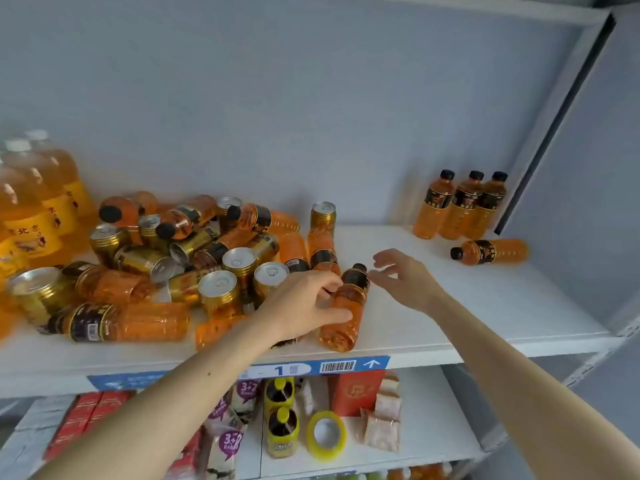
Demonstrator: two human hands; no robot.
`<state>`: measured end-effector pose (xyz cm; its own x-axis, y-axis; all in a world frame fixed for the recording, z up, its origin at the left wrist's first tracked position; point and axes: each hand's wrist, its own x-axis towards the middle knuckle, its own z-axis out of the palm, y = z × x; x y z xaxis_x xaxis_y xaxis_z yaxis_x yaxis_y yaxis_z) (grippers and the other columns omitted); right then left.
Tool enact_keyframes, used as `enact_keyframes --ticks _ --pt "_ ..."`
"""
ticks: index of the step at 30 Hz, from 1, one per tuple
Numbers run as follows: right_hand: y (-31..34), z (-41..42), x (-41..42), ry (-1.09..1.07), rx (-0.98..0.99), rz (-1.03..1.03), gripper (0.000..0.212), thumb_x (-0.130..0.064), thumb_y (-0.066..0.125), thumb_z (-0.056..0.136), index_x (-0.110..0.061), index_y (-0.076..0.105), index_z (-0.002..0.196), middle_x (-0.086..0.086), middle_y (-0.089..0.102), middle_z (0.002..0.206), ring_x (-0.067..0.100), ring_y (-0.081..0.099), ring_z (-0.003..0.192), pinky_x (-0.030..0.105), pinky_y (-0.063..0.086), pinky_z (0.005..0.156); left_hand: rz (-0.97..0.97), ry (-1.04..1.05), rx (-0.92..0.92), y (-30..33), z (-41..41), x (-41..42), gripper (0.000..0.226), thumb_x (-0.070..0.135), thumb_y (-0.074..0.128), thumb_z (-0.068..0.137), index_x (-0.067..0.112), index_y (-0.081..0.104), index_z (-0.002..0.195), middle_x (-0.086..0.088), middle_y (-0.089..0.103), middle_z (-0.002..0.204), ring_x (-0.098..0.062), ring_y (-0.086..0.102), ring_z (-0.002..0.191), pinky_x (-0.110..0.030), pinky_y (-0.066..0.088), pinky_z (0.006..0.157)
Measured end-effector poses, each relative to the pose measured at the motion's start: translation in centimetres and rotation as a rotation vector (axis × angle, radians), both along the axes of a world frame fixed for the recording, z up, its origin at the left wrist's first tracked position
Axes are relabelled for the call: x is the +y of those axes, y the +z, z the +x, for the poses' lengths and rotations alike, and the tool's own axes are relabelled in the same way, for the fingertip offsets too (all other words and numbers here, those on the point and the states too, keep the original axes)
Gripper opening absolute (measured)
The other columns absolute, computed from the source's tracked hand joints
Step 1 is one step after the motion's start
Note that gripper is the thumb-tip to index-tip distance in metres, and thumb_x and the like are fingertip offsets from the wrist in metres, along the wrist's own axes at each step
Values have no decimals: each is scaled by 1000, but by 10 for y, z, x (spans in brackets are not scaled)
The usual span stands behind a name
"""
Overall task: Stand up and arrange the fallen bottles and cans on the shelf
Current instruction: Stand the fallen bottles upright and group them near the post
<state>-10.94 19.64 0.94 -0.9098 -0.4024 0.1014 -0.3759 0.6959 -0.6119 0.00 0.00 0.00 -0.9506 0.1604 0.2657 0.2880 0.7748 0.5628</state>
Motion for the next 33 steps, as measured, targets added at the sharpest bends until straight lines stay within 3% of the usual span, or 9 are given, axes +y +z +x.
enact_keyframes --ticks 5,9,12,16,22,24,28,31,33 --pt "-10 -33 -20 -199 -363 17 66 -56 57 86 -9 48 131 9 57 124 25 67 92 40 57 85 -52 158 -102 -9 -29 17 66 58 66 72 26 51 128 10 61 120 -3 60 99 -17 46 75" --pt "-18 -55 -35 -233 -465 47 67 -62 58 82 -3 56 114 11 68 98 22 70 82 37 60 76 -156 228 -34 -7 -50 11 56 53 67 76 26 54 123 7 61 116 -8 59 98 -24 51 78" --pt "-23 -68 -42 -243 -522 0 58 -56 62 82 -4 56 106 8 68 86 20 70 74 35 60 70 -185 263 -60 3 -70 -2 52 44 71 76 22 55 121 3 61 115 -12 58 100 -32 52 83" --pt "-26 -83 -41 -236 -643 -68 41 -41 70 81 -9 58 104 8 67 87 19 68 71 30 57 61 -254 222 -143 12 -94 -17 55 34 78 73 22 57 122 3 61 120 -12 57 106 -32 50 87" --pt "-32 -98 -31 -187 -761 -199 31 -19 74 82 0 60 102 18 70 93 27 71 80 37 60 72 -381 81 -247 12 -110 -30 58 34 82 66 35 59 119 11 54 123 -11 48 112 -33 43 92" --pt "-35 -102 -23 -183 -757 -234 31 -16 74 82 3 61 102 19 70 93 26 71 79 36 60 70 -456 -1 -240 11 -114 -28 57 36 83 64 37 61 117 11 50 126 -11 42 115 -33 38 95" --pt "-37 -112 -4 -182 -748 -290 30 -13 74 82 5 62 103 17 70 88 21 68 69 28 55 51 -597 -67 -195 7 -117 -18 56 37 83 63 38 63 116 8 38 136 -15 29 125 -39 30 102" --pt "-37 -120 9 -179 -735 -304 29 -14 74 82 4 62 102 19 70 93 24 69 77 29 55 55 -658 -96 -201 6 -121 -18 56 35 82 65 35 64 117 5 32 143 -19 21 132 -43 25 107" --pt "-36 -124 14 -171 -725 -305 28 -15 75 81 4 63 98 20 70 94 25 69 79 30 56 58 -604 -90 -246 7 -122 -20 68 32 83 64 29 56 127 3 31 145 -18 21 134 -42 24 110"
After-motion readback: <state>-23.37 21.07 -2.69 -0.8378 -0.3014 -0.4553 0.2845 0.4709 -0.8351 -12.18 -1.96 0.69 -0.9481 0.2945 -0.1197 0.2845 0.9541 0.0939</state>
